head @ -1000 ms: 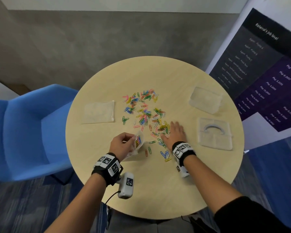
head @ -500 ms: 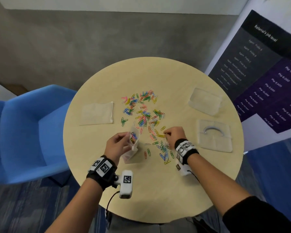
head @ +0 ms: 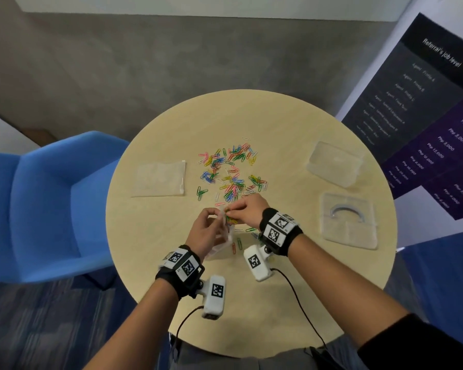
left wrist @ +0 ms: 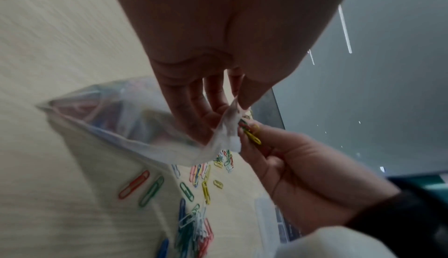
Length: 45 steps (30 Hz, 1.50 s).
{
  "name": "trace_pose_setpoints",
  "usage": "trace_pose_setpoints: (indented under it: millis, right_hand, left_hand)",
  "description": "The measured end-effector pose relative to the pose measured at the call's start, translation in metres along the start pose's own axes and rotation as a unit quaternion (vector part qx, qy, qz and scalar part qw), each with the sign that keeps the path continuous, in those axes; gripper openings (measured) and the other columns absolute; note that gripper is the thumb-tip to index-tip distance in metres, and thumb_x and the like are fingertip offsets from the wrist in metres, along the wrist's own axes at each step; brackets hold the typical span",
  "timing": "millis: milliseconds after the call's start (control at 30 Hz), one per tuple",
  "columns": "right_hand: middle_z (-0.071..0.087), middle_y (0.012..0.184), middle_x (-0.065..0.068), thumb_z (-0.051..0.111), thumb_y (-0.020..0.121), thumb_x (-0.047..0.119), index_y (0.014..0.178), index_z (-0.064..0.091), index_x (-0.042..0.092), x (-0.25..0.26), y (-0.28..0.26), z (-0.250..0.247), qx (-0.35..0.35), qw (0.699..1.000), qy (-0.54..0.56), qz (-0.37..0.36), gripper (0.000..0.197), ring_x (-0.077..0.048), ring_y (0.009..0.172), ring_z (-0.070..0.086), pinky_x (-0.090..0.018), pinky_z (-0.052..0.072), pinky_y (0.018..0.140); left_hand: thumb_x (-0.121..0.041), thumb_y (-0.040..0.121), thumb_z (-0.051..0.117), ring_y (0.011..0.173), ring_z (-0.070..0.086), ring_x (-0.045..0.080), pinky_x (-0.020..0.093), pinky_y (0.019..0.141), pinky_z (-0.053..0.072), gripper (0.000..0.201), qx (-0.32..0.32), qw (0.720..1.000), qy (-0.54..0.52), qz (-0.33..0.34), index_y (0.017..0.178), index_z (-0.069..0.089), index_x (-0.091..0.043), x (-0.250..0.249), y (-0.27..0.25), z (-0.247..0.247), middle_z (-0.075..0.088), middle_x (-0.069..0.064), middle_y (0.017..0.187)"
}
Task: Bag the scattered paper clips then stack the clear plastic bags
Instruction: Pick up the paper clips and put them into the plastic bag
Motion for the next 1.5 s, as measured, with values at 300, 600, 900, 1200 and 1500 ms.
trace_pose_setpoints:
  millis: [300, 600, 900, 1200, 1500]
  right_hand:
    - [0.072, 0.103, -0.018, 0.063, 0.084, -0.007, 0.112, 0.068, -0.001, 0.033, -0.001, 0.023, 0.062, 0.992, -0.105, -0.028, 0.029, -0.027, 0.087, 0.072, -0.039, 0.06, 0.081]
    - [0.066, 0.118, -0.002, 0.056, 0.094, 0.026, 0.125, 0.063, 0.017, 0.008, -0.007, -0.007, -0.018, 0.937, -0.289, -0.193, 0.032, -0.017, 0.105, 0.062, -0.039, 0.05, 0.099]
    - [-0.014, 0.161, -0.005, 0.013, 0.101, 0.042, 0.153, -0.007, 0.024, -0.081, -0.005, 0.037, 0.126, 0.674, -0.687, -0.24, 0.058, -0.033, 0.148, -0.01, -0.059, -0.004, 0.116]
    - [-0.005, 0.162, -0.012, 0.035, 0.093, 0.059, 0.154, 0.003, 0.017, -0.1, -0.026, 0.004, 0.15, 0.744, -0.628, -0.172, 0.081, -0.034, 0.148, 0.003, -0.051, 0.02, 0.117]
    - [0.053, 0.125, -0.014, 0.048, 0.09, -0.005, 0.126, 0.055, 0.003, -0.076, -0.027, -0.004, 0.056, 0.78, -0.574, -0.241, 0.038, -0.031, 0.115, 0.05, -0.038, 0.049, 0.092]
  left_hand:
    - [-0.015, 0.099, 0.052, 0.068, 0.059, 0.024, 0.043, 0.072, 0.055, 0.005, -0.029, 0.998, 0.056, 0.026, 0.097, 0.057, -0.015, -0.011, 0.003, -0.019, 0.061, 0.014, 0.083]
    - [-0.013, 0.098, 0.054, 0.052, 0.055, 0.005, 0.034, 0.065, 0.053, 0.007, -0.102, 0.994, 0.005, 0.03, 0.093, 0.059, -0.015, -0.011, -0.006, -0.081, 0.058, 0.005, 0.071]
    - [-0.013, 0.098, 0.054, 0.052, 0.057, 0.008, 0.026, 0.056, 0.056, 0.005, -0.118, 0.993, -0.011, 0.027, 0.097, 0.059, -0.012, -0.006, -0.011, -0.094, 0.061, 0.005, 0.071]
    - [-0.015, 0.098, 0.055, 0.05, 0.056, 0.011, 0.026, 0.054, 0.052, 0.006, -0.101, 0.995, 0.001, 0.019, 0.098, 0.059, -0.011, 0.006, -0.009, -0.075, 0.061, 0.012, 0.074]
    - [-0.016, 0.098, 0.056, 0.059, 0.056, 0.018, 0.024, 0.051, 0.054, 0.008, -0.055, 0.998, 0.031, 0.005, 0.098, 0.058, -0.009, 0.007, -0.001, -0.04, 0.062, 0.01, 0.076]
Point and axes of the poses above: each hand's wrist, its own y-axis towards the middle knuckle, its own z-axis out of the palm, x = y × z, the point moved 9 cm from there along y, towards the middle knuckle
